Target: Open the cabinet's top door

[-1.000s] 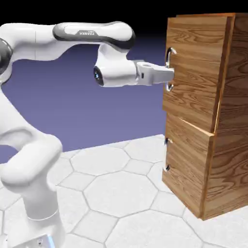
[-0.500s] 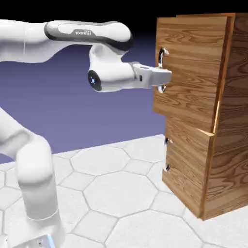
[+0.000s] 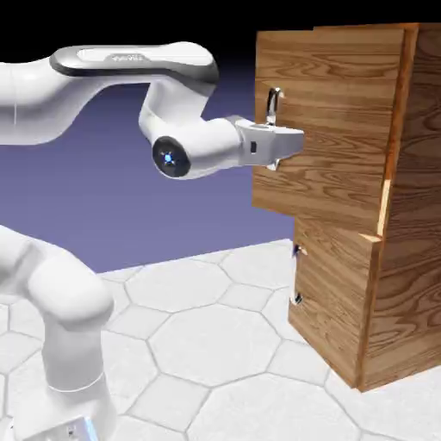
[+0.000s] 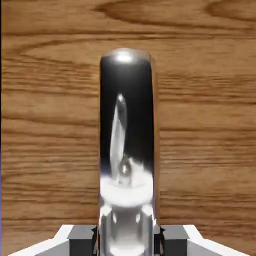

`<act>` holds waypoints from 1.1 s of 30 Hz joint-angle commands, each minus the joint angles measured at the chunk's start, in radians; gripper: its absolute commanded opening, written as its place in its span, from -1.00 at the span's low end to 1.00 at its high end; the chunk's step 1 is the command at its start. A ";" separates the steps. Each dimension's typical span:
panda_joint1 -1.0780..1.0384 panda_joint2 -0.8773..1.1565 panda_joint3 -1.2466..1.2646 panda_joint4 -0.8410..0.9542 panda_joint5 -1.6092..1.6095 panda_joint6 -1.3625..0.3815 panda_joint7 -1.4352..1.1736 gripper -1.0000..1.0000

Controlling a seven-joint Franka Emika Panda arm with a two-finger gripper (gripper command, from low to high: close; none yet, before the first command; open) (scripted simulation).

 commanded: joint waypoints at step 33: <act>0.249 -0.002 -0.879 0.406 -1.052 -1.263 0.391 -1.00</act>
